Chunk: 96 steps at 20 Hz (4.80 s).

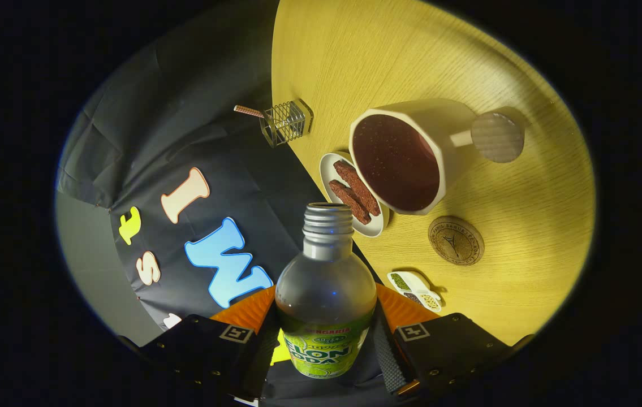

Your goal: Take the bottle from table, then pour the juice into the cup, finally place the bottle on the coaster

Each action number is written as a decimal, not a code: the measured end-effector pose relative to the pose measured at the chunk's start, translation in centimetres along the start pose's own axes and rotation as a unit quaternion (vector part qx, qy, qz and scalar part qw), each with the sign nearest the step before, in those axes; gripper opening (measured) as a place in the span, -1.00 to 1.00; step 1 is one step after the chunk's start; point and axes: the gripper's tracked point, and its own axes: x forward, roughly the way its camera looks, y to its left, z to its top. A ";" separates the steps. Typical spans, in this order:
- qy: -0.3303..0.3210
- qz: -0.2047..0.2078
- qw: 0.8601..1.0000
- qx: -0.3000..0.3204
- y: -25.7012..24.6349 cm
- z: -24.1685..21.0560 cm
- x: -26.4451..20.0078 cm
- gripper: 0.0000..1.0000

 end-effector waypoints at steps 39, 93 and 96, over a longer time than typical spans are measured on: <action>0.025 0.071 0.884 -0.460 5.7 -2.0 -4.8 0.55; -0.013 0.000 0.452 -0.892 -8.4 -3.5 7.6 0.56; -0.018 0.010 0.455 -0.890 -8.2 -3.7 7.6 0.56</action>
